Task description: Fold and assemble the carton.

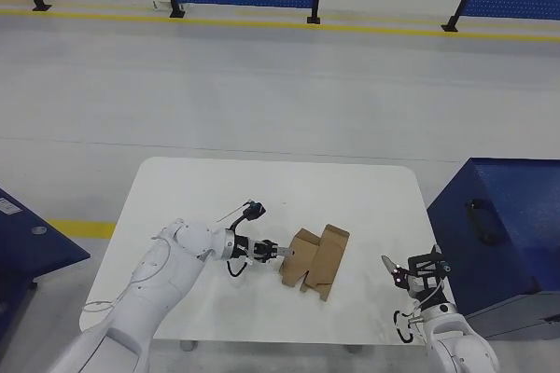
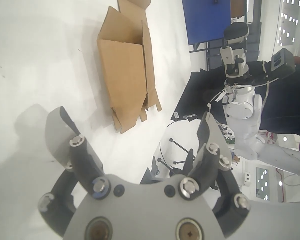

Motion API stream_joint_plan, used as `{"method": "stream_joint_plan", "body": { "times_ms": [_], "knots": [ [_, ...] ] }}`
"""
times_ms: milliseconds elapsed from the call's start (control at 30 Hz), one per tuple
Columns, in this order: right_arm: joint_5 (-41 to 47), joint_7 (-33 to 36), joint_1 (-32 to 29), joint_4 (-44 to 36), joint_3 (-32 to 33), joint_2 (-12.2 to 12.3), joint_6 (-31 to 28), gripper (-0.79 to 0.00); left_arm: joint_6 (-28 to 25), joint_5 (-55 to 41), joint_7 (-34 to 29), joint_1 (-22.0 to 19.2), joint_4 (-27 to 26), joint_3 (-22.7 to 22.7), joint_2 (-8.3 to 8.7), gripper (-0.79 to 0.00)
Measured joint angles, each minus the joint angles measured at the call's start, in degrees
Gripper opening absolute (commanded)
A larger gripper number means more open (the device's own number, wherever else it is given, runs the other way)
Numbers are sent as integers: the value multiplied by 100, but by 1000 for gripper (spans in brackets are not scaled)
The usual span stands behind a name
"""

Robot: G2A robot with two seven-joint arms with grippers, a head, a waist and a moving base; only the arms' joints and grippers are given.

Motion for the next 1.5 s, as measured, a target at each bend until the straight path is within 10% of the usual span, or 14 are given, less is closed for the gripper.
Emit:
{"method": "stream_joint_plan", "body": {
  "times_ms": [233, 1167, 1233, 1267, 1500],
  "knots": [
    [0, 0, 0, 0, 0, 0, 0, 0, 94, -31, -18, -104, 223, 108, -119, -425],
    [0, 0, 0, 0, 0, 0, 0, 0, 388, 568, 551, -356, 1008, 605, -650, -443],
    [0, 0, 0, 0, 0, 0, 0, 0, 405, 506, 472, -345, 1054, 606, -694, -566],
    [0, 0, 0, 0, 0, 0, 0, 0, 412, 452, 417, -338, 1079, 596, -712, -776],
    [0, 0, 0, 0, 0, 0, 0, 0, 337, 64, 145, -364, 1323, 464, -801, -785]
  ]
}}
